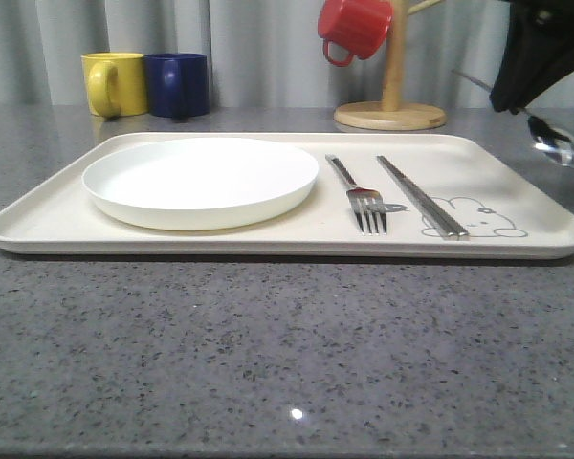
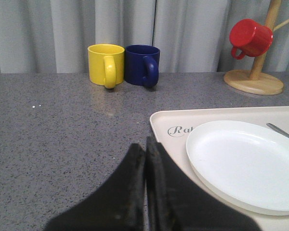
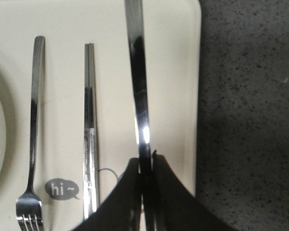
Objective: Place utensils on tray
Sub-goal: 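Place the spoon on the tray beside the chopsticks and release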
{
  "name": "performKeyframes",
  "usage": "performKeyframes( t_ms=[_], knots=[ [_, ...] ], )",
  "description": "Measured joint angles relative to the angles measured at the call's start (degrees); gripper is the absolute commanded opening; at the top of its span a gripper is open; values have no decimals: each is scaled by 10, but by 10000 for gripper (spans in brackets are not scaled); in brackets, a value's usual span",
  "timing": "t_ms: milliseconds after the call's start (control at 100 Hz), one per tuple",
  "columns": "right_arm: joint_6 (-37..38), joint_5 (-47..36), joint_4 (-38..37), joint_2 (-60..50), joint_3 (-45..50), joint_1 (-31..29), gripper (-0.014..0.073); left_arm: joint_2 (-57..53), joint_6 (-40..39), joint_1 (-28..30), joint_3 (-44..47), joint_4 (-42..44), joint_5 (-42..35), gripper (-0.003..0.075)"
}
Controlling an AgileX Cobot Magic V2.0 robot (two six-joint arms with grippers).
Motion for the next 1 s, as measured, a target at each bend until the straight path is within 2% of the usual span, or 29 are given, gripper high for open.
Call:
performKeyframes(
  t_ms=[190,800,920,1000],
  knots=[
    [29,-10,-21,31,0,21,-56,0,0,0,0,0,0,-17],
    [32,-16,-21,85,0,23,-53,0,0,0,0,0,0,-17],
    [32,-16,-19,90,0,23,11,0,0,0,0,0,0,-17],
    [32,-16,-19,90,0,23,93,0,0,0,0,0,0,-17]
  ],
)
